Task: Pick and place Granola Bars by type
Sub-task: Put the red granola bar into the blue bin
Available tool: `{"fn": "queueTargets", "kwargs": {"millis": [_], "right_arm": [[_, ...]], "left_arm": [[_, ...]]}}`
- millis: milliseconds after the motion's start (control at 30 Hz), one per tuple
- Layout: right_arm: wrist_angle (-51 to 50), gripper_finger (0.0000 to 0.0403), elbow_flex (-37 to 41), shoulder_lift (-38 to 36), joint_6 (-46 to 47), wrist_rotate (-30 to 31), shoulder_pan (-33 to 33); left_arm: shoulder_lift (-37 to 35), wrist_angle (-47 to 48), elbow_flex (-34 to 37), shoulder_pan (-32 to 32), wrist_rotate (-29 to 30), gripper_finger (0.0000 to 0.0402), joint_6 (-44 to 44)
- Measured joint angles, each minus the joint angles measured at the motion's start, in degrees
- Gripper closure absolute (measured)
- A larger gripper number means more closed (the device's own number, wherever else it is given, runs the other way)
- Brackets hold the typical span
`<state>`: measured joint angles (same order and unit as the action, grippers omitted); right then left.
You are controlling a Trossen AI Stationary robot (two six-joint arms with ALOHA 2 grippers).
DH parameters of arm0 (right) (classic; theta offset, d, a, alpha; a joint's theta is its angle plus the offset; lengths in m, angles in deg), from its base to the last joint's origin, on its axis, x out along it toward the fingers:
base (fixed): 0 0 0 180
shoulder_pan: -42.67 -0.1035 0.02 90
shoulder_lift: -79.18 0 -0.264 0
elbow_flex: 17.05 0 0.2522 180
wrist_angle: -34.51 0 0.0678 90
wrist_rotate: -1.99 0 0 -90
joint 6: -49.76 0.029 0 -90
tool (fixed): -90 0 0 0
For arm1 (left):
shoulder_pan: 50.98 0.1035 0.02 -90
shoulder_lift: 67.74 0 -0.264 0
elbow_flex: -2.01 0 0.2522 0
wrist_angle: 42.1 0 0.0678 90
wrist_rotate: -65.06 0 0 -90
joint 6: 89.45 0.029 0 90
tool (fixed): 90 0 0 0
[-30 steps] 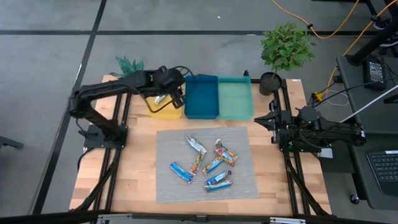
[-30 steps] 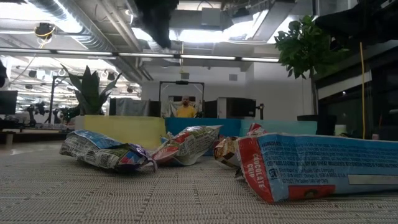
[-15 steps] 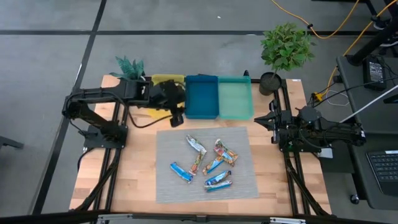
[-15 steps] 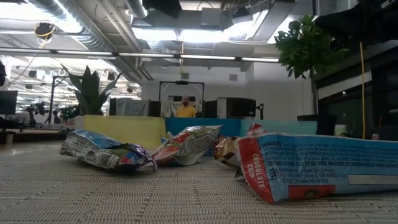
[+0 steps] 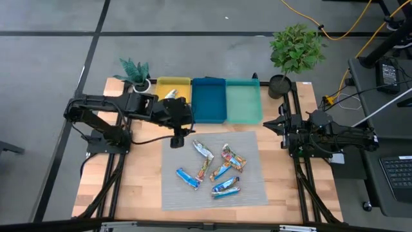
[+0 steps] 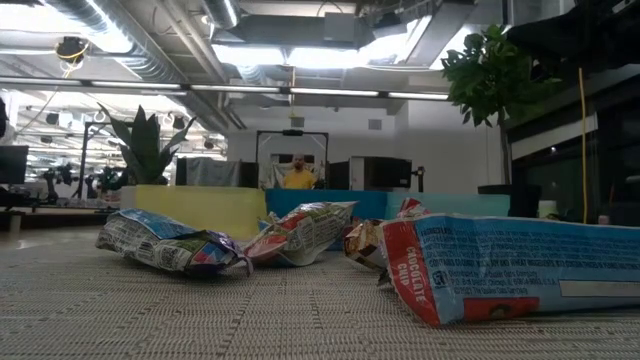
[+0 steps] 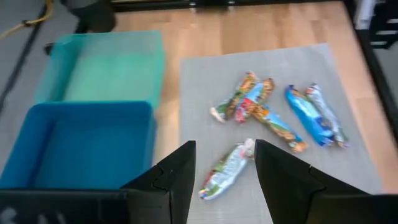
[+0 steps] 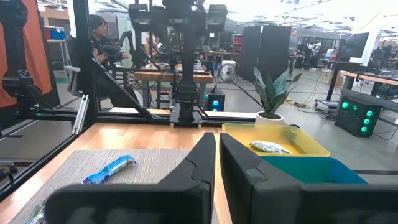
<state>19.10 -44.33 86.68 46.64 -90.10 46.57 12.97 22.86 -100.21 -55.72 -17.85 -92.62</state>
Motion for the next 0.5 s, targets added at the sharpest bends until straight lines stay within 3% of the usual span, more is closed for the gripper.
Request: {"fn": "queueTargets", "kwargs": {"millis": [500], "right_arm": [[0.00, 0.0375, 0.00, 0.01, 0.02, -0.02, -0.02]], "left_arm": [[1.21, -0.56, 6.83, -2.31, -2.33, 0.0235, -3.13]]}}
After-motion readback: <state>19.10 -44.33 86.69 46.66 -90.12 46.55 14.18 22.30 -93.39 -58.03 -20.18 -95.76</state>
